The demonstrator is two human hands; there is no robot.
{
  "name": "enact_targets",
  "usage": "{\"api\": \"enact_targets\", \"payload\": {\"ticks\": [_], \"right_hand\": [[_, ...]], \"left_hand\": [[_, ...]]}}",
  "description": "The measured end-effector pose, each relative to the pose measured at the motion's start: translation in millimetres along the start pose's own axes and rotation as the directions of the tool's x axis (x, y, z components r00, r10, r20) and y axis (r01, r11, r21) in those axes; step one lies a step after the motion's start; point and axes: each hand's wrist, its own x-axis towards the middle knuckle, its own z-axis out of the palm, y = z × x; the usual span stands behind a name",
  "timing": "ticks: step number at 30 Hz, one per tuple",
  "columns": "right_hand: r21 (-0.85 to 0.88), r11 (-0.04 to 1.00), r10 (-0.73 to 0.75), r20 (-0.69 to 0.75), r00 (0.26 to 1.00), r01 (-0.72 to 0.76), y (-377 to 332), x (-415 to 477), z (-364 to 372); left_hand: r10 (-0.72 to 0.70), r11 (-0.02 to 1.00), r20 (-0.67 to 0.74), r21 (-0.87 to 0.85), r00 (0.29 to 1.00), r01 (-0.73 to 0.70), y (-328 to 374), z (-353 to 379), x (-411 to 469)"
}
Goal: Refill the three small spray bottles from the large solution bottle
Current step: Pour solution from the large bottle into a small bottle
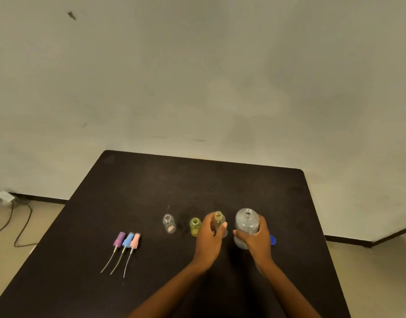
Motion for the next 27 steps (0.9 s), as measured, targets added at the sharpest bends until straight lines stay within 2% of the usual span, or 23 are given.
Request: {"api": "enact_targets", "payload": {"ticks": [3,8,12,15,20,27], "right_hand": [[-0.008,0.993,-0.117,-0.017,0.993,0.117,-30.5,2.7,-4.1],[-0.025,0.945,-0.328,-0.049,0.943,0.327,-110.8,12.4,-14.4],[-0.054,0.834,-0.552,-0.081,0.830,0.549,-197.3,14.5,-26.5],[-0.071,0.729,-0.684,-0.134,0.717,0.681,-257.6,10.0,-33.7],[-0.114,0.615,-0.788,-0.146,0.599,0.781,-324.4,-1.2,-41.2],[-0.314,0.489,-0.871,-0.123,0.476,0.814,-385.6,-22.3,-56.4]], "left_hand": [[0.105,0.993,0.077,-0.061,0.991,-0.100,33.9,-27.1,3.1],[0.213,0.956,0.187,-0.242,0.959,-0.165,126.7,-81.0,7.6],[0.328,0.928,0.184,-0.244,0.927,-0.280,197.3,-124.5,5.8],[0.393,0.909,0.199,-0.228,0.898,-0.348,238.3,-149.4,0.1],[0.485,0.867,0.212,-0.248,0.849,-0.433,282.7,-177.3,-7.6],[0.598,0.800,0.208,-0.225,0.774,-0.557,336.6,-205.2,-14.1]]}}
